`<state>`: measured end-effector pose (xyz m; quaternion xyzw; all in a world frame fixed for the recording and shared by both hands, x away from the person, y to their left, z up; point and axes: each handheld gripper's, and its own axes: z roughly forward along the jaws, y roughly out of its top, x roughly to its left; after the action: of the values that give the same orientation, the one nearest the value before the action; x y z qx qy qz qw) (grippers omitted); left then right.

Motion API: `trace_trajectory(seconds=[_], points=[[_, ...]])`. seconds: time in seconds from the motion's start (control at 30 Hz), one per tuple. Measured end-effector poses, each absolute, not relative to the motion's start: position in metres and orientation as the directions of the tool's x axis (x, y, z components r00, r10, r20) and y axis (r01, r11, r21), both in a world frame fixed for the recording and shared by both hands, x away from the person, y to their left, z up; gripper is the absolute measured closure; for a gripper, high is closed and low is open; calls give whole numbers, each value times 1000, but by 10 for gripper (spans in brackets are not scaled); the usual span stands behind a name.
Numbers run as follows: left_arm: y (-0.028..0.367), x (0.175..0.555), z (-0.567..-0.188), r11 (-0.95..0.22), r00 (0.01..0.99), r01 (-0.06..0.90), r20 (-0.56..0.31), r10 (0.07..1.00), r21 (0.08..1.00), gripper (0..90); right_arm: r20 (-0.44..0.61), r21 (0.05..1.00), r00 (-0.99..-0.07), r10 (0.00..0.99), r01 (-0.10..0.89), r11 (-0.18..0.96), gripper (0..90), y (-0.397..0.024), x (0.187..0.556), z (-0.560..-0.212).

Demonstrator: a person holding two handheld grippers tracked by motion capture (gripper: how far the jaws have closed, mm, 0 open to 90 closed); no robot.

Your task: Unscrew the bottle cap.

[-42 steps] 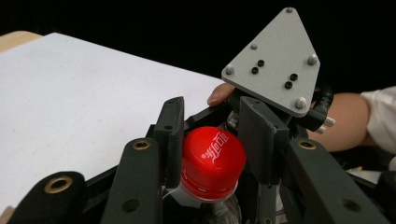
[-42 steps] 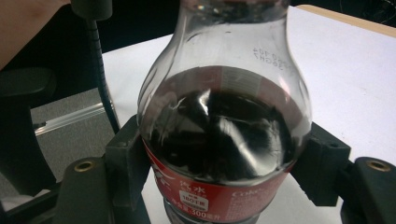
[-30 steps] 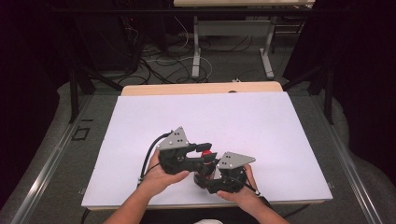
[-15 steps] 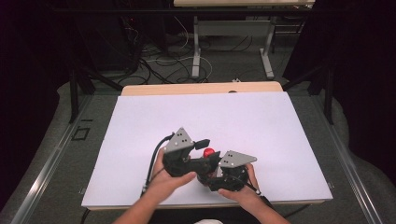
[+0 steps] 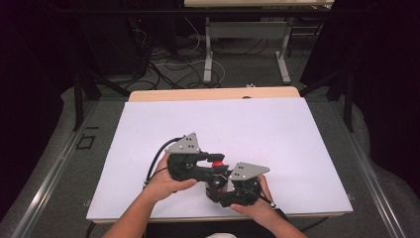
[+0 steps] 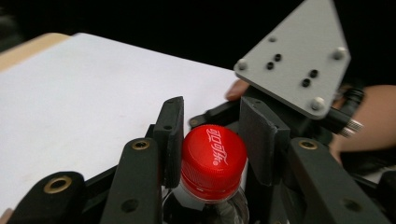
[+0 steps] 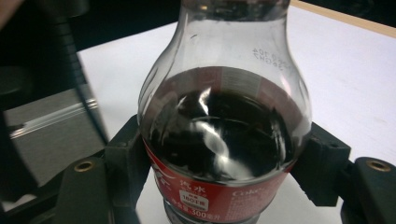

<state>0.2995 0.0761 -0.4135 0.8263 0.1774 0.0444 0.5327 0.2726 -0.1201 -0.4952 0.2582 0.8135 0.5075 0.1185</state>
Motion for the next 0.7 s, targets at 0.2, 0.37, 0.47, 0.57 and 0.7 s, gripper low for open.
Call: trace_trajectory(seconds=[0.2,0.37,0.47,0.57,0.7], points=[[51,271,-418,-263,764,296,-63,642,918,622,16,884,-770,638,309,351,296,-119,274,-495],[47,268,-417,-274,757,295,-49,652,915,558,3,888,-768,641,296,351,294,-121,274,-496],[59,278,-410,-264,792,308,-93,603,914,494,20,892,-783,622,294,342,293,-123,275,-496],[78,300,-402,-291,911,291,-171,375,911,438,60,893,-811,582,304,331,294,-125,275,-495],[85,312,-405,-385,965,224,-148,218,895,456,88,902,-841,534,295,316,294,-125,275,-493]])
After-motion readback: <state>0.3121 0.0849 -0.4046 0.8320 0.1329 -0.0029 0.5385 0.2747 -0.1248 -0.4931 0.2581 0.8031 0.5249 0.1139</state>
